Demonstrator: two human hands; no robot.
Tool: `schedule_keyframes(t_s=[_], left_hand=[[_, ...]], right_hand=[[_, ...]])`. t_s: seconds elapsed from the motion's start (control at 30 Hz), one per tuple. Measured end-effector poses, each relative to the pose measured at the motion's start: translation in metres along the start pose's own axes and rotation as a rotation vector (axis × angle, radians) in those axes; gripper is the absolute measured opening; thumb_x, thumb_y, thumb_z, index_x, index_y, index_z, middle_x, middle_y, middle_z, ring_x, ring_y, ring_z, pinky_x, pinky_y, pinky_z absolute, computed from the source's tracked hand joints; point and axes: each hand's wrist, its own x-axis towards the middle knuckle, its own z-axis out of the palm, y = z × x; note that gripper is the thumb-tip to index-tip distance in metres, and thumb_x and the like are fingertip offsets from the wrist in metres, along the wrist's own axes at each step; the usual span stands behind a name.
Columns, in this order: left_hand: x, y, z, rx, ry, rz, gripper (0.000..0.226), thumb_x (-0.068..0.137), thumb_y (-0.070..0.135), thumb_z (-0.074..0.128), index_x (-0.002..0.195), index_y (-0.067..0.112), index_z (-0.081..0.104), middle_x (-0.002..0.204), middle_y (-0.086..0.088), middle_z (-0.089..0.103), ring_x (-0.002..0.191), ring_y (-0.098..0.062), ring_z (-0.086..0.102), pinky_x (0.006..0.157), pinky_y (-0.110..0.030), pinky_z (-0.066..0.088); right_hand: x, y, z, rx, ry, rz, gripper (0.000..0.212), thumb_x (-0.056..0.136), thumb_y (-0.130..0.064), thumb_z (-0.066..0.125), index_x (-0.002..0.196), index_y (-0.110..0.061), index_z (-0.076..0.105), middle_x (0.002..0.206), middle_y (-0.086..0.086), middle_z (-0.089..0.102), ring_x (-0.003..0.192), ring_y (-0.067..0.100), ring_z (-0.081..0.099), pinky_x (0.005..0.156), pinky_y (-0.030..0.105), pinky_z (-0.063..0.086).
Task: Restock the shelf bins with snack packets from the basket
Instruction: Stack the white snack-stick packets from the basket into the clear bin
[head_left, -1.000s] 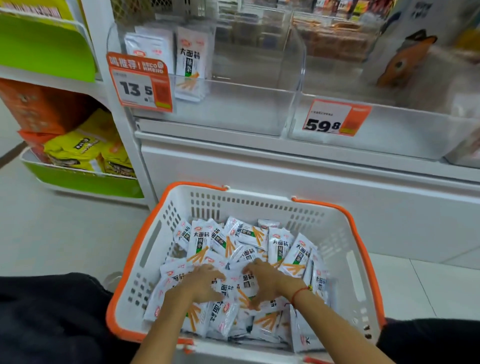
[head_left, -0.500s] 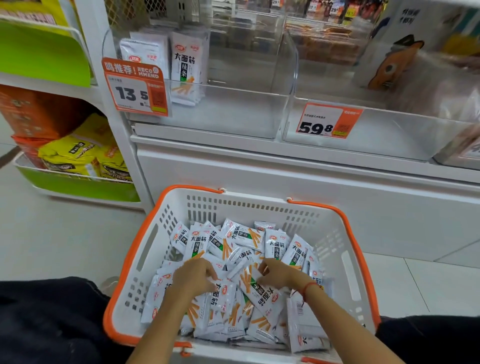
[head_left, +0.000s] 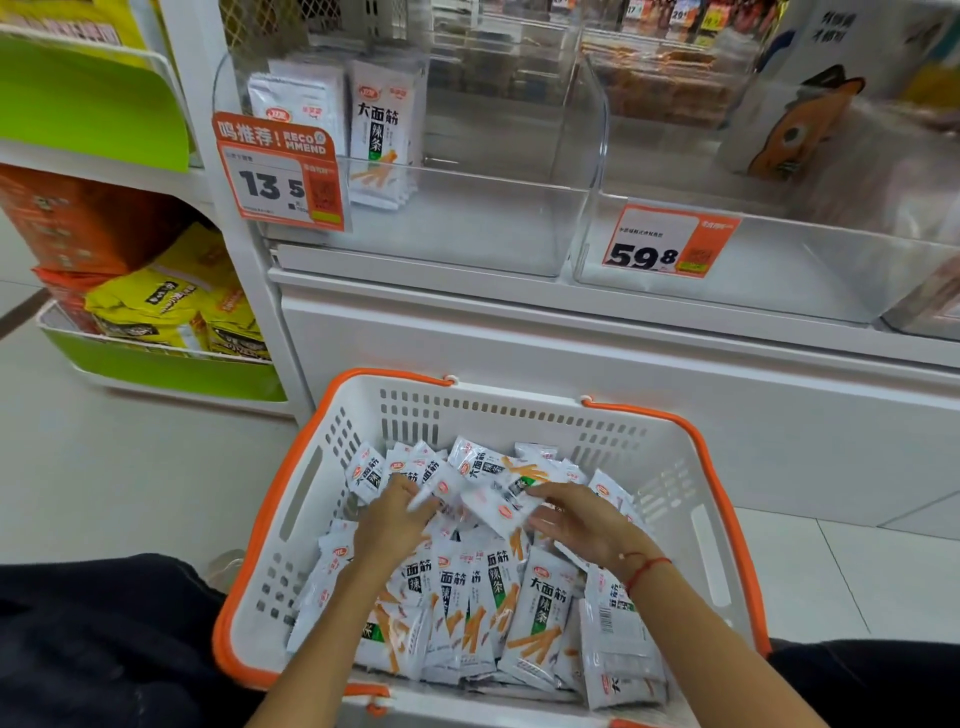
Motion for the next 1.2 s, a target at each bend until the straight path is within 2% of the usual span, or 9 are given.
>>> schedule_keyframes(t_s=[0.13,0.23,0.33,0.5,0.67,0.87,0.97,1.07,1.2], left_hand=[[0.006,0.011,-0.004,-0.465,0.054,-0.247,0.022,0.096,0.03,0.052,0.105,0.011,0.058,0.102,-0.004,0.06,0.094,-0.024,0.059,0.089,-0.034,0.044],[0.0,0.019,-0.004,-0.999,-0.108,-0.501,0.027,0.099,0.023,0.048,0.117,0.004,0.054,0.114,-0.016,0.061,0.1,-0.03,0.059,0.083,-0.045,0.049],[-0.008,0.025,0.003,-1.207,-0.217,-0.546,0.027,0.101,0.025,0.041,0.118,0.007,0.052,0.105,-0.014,0.059,0.095,-0.029,0.056,0.078,-0.046,0.044],[-0.008,0.026,0.007,-1.299,-0.232,-0.516,0.032,0.102,0.032,0.034,0.123,0.012,0.048,0.1,-0.011,0.058,0.09,-0.025,0.056,0.087,-0.046,0.041],[-0.005,0.025,0.004,-1.262,-0.22,-0.45,0.026,0.095,0.026,0.048,0.116,0.012,0.053,0.103,-0.012,0.06,0.089,-0.024,0.058,0.074,-0.038,0.049],[-0.008,0.027,0.002,-1.2,-0.143,-0.345,0.027,0.098,0.017,0.047,0.125,0.013,0.052,0.111,-0.012,0.065,0.089,-0.023,0.063,0.071,-0.039,0.055],[-0.004,0.02,-0.015,-1.23,-0.094,-0.36,0.026,0.099,0.014,0.045,0.123,0.009,0.052,0.123,-0.017,0.059,0.102,-0.031,0.059,0.086,-0.048,0.049],[0.0,0.006,-0.037,-1.273,0.004,-0.368,0.034,0.1,0.015,0.042,0.133,0.009,0.048,0.128,-0.014,0.056,0.107,-0.032,0.057,0.084,-0.044,0.048],[0.0,0.0,-0.05,-1.313,0.001,-0.33,0.036,0.101,0.015,0.033,0.133,0.008,0.048,0.127,-0.014,0.056,0.107,-0.031,0.057,0.089,-0.043,0.047]], right_hand=[[-0.003,-0.011,0.02,0.245,-0.037,-0.119,0.031,0.088,0.006,0.056,0.115,-0.008,0.053,0.103,0.017,0.069,0.078,0.024,0.072,0.057,0.026,0.058],[-0.002,-0.014,0.037,0.351,0.035,-0.192,0.022,0.09,-0.002,0.058,0.112,-0.006,0.056,0.093,0.014,0.071,0.075,0.021,0.072,0.057,0.024,0.058],[-0.003,-0.009,0.051,0.352,0.156,-0.194,0.017,0.089,-0.011,0.063,0.103,-0.002,0.064,0.088,0.012,0.069,0.066,0.016,0.069,0.052,0.018,0.055],[-0.002,0.011,0.065,0.028,0.242,-0.234,0.043,0.081,0.004,0.068,0.119,0.0,0.048,0.106,0.016,0.06,0.081,0.023,0.063,0.055,0.027,0.058],[-0.002,0.027,0.064,-0.83,0.348,-0.579,0.043,0.084,-0.021,0.069,0.126,-0.02,0.056,0.126,-0.002,0.058,0.107,0.015,0.057,0.088,0.031,0.05],[0.004,0.038,0.069,-1.007,0.304,-0.681,0.037,0.075,-0.037,0.077,0.107,-0.023,0.066,0.111,-0.001,0.055,0.105,0.011,0.05,0.085,0.022,0.04],[0.008,0.04,0.065,-0.989,0.218,-0.61,0.029,0.088,-0.038,0.063,0.108,-0.017,0.064,0.107,0.002,0.054,0.101,0.016,0.054,0.083,0.026,0.044],[0.004,0.047,0.059,-1.262,0.104,-0.387,0.032,0.096,-0.031,0.05,0.082,-0.006,0.066,0.08,0.008,0.062,0.073,0.022,0.057,0.073,0.031,0.05],[0.0,0.075,0.069,-1.497,-0.085,-0.217,0.037,0.093,-0.041,0.054,0.115,-0.011,0.061,0.112,0.006,0.064,0.085,0.016,0.056,0.077,0.03,0.048]])
